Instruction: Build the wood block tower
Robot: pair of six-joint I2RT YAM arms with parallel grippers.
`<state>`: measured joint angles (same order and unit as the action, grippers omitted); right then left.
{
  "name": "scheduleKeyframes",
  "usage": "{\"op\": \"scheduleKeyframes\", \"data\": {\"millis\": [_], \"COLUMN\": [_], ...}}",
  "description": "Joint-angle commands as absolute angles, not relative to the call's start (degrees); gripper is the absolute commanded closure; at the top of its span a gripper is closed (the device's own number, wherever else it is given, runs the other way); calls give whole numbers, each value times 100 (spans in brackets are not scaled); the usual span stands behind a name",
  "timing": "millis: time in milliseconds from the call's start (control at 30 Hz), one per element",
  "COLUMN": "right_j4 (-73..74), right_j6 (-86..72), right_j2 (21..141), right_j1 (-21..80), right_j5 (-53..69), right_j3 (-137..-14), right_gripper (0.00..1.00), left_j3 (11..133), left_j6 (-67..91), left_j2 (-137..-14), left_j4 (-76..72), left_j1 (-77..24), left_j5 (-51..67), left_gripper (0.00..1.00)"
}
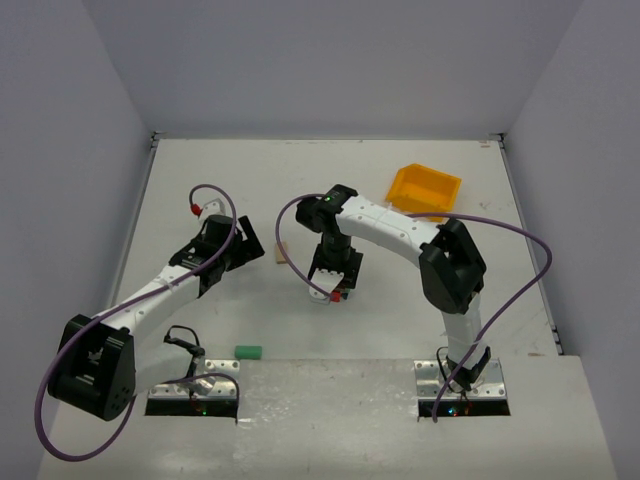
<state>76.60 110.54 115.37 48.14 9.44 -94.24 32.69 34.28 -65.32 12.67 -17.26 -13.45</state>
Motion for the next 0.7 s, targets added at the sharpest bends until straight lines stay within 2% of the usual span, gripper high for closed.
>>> {"op": "scheduleKeyframes", "data": {"millis": [0, 667], "right_j4": [8648, 8646], "right_j6": [10974, 10729], "right_j2": [11572, 11584], "right_j1": [4843, 4834], "right_j5": [882, 940], "right_j3": [-9642, -9758], "right_gripper": [43, 43], "left_j3": [3504, 3500], "left_j6": [3357, 3366], "left_j2": [-6530, -6530], "left_j4": [1087, 1105], "left_j1": [-1731, -1731], "left_j5": [-1368, -1362], "left_gripper": [0, 0]}}
